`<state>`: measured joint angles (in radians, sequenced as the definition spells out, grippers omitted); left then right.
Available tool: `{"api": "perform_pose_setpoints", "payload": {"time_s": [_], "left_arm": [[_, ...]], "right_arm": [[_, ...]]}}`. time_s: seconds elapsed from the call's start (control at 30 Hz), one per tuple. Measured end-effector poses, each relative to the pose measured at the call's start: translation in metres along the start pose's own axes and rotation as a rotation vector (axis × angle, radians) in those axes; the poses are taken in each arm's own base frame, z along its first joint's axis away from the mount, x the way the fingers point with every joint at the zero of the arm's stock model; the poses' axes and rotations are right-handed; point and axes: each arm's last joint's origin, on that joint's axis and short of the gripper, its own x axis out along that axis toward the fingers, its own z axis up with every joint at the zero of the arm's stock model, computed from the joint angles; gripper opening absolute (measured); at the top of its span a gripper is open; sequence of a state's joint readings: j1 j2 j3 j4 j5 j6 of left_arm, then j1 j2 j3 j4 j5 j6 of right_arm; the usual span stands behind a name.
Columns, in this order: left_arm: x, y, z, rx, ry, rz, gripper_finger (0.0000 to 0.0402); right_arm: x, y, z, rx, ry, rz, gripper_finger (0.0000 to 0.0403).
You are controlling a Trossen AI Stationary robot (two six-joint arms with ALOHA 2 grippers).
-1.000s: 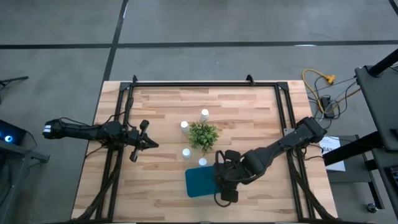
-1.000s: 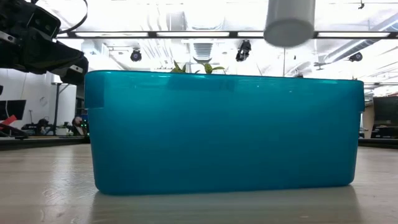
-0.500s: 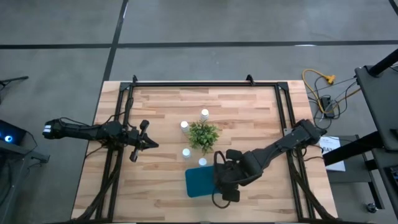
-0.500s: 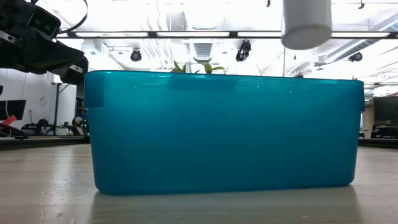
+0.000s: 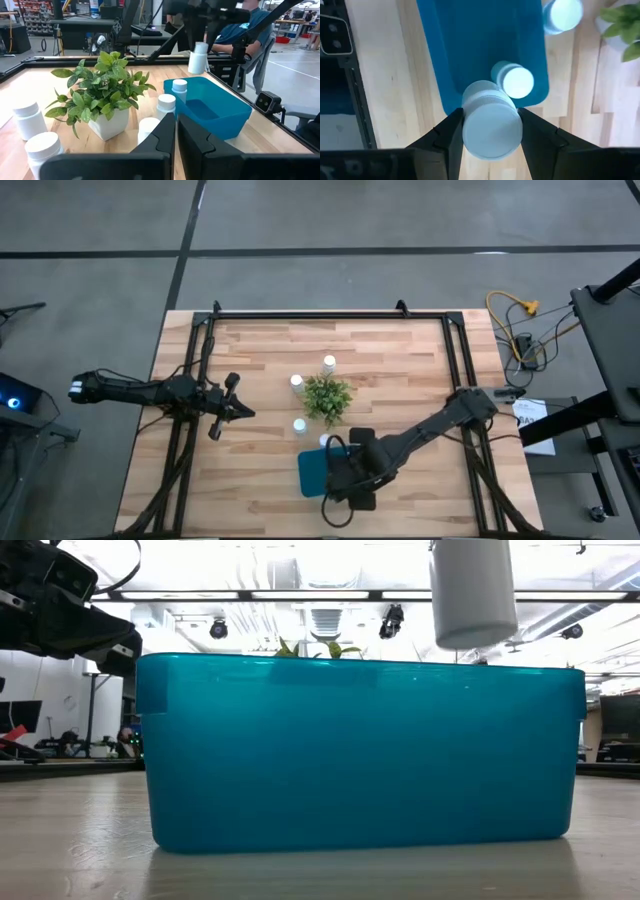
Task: Pick and place pill bottles into a basket
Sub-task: Put the white medicine bottle into the blue bin
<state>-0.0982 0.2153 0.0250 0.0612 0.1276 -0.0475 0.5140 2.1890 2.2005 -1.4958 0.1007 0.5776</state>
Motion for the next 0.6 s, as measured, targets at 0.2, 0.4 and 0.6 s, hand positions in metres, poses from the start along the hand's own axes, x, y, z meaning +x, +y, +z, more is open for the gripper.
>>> {"api": "perform_pose_setpoints", "payload": {"time_s": [0.2, 0.4, 0.6], "left_arm": [[0.000, 0.000, 0.000, 0.001, 0.001, 0.000, 0.0001], [0.000, 0.000, 0.000, 0.001, 0.002, -0.001, 0.0001], [0.000, 0.000, 0.000, 0.001, 0.003, 0.000, 0.0001]], "right_arm": [[0.002, 0.006, 0.000, 0.008, -0.015, 0.010, 0.0147], [0.010, 0.012, 0.002, 0.008, -0.055, 0.026, 0.0147], [0.034, 0.012, -0.004, 0.017, 0.001, -0.013, 0.0147]]}}
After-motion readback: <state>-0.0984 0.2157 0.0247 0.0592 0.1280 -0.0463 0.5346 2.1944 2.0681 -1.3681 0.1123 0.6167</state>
